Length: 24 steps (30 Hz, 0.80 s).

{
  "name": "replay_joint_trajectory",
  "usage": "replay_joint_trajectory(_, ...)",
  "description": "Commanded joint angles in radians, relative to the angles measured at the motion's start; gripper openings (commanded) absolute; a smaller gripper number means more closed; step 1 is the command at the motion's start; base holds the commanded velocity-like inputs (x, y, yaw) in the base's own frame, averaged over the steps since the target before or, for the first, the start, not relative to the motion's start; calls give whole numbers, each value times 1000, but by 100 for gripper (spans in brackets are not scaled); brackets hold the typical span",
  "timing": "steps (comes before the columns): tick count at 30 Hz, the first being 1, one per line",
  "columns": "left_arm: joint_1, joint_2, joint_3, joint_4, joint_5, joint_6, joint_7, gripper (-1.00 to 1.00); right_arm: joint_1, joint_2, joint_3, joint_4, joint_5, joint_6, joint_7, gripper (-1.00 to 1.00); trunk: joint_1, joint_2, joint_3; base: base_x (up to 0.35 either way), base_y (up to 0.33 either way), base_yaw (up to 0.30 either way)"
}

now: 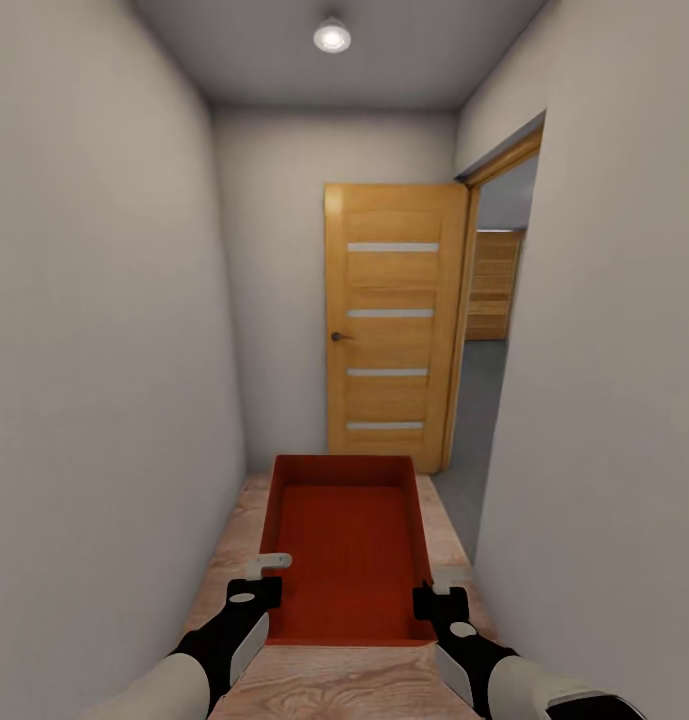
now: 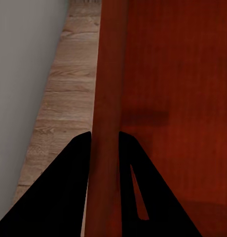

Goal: Move the two storage containers from the living room to the garage. In the garage, place one container on the floor and stack the other container on top of it (either order is fine).

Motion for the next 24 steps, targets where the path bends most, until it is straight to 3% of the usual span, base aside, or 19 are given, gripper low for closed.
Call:
replay_joint_trajectory(1,-1,2,77,-6,-12,-23,14,-100,0,1,-57,1,13,2,4,-100,1,-1,-2,322,0,0)
replay_joint_trajectory(24,-1,3,78,-6,-12,-23,14,-100,0,1,-57,1,13,2,4,-100,1,-1,-2,322,0,0)
